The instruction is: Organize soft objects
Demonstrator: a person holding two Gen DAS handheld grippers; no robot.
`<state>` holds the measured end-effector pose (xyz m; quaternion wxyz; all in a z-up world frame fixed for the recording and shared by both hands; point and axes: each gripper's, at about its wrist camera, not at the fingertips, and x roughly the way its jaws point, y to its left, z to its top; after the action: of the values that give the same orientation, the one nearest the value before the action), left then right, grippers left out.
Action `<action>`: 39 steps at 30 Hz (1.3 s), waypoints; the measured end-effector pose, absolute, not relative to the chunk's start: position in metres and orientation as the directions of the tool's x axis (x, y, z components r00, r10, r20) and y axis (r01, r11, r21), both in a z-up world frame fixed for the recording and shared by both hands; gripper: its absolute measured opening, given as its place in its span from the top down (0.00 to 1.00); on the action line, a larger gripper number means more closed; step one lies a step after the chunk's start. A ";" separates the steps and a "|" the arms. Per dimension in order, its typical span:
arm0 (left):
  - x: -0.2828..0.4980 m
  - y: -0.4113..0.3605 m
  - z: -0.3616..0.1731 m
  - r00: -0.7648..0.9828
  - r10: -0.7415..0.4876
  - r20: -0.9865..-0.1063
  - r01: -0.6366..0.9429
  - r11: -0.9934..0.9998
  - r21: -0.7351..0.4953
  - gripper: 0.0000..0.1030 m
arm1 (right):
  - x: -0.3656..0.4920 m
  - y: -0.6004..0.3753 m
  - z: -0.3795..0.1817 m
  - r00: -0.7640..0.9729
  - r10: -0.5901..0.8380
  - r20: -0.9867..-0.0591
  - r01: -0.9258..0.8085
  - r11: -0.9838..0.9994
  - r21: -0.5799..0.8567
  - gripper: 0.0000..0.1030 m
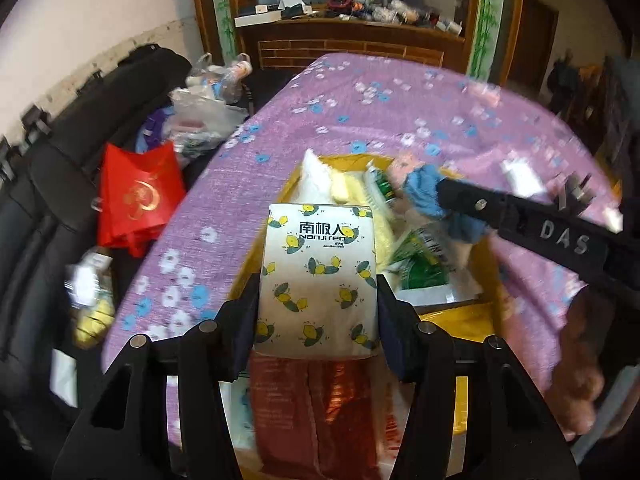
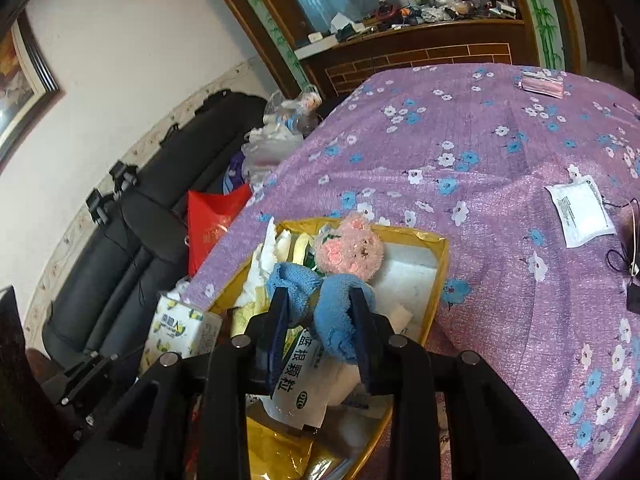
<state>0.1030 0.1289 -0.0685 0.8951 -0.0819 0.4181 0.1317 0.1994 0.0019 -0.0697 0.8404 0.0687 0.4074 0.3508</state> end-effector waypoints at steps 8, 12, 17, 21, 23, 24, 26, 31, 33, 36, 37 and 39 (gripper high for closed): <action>0.080 0.147 -0.061 0.675 0.031 -0.737 -0.320 0.912 -0.255 0.38 | 0.172 -0.021 -0.053 0.453 0.687 -0.568 -0.534 0.719 0.445 0.42; 0.069 0.130 -0.053 0.682 0.100 -0.724 -0.321 0.931 -0.174 0.38 | 0.152 -0.030 -0.044 0.452 0.700 -0.553 -0.543 0.708 0.451 0.41; 0.048 0.100 -0.039 0.740 0.142 -0.657 -0.245 0.967 -0.066 0.38 | 0.122 -0.051 -0.036 0.474 0.705 -0.527 -0.542 0.706 0.457 0.41; 0.033 0.082 -0.034 0.743 0.134 -0.656 -0.189 0.982 -0.013 0.38 | 0.103 -0.067 -0.032 0.498 0.686 -0.530 -0.520 0.726 0.451 0.41; 0.025 0.074 -0.029 0.743 0.163 -0.649 -0.195 0.981 0.023 0.38 | 0.097 -0.073 -0.031 0.509 0.675 -0.533 -0.512 0.736 0.443 0.41; 0.023 0.070 -0.027 0.745 0.171 -0.644 -0.195 0.980 0.035 0.38 | 0.093 -0.075 -0.029 0.515 0.669 -0.536 -0.506 0.742 0.439 0.41; 0.017 0.064 -0.020 0.750 0.183 -0.635 -0.195 0.979 0.052 0.38 | 0.086 -0.080 -0.026 0.514 0.667 -0.539 -0.505 0.743 0.439 0.40; 0.000 0.047 0.000 0.776 0.139 -0.615 -0.154 0.988 0.029 0.38 | 0.067 -0.086 -0.010 0.548 0.639 -0.540 -0.516 0.766 0.382 0.37; -0.006 0.042 0.005 0.780 0.142 -0.609 -0.150 0.988 0.038 0.38 | 0.057 -0.090 -0.002 0.572 0.629 -0.527 -0.520 0.775 0.360 0.35; -0.016 0.038 0.014 0.790 0.145 -0.595 -0.142 0.988 0.052 0.38 | 0.044 -0.095 0.009 0.583 0.631 -0.511 -0.525 0.773 0.356 0.34; -0.019 0.037 0.016 0.794 0.146 -0.590 -0.141 0.989 0.055 0.38 | 0.041 -0.096 0.011 0.588 0.631 -0.506 -0.525 0.773 0.355 0.33; -0.025 0.035 0.021 0.803 0.142 -0.579 -0.138 0.989 0.050 0.38 | 0.030 -0.098 0.015 0.602 0.622 -0.502 -0.527 0.781 0.336 0.32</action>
<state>-0.0249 0.0355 0.0212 0.9495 0.0027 0.3050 0.0738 0.0303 -0.0977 0.0148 0.8916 0.0766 0.3091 0.3220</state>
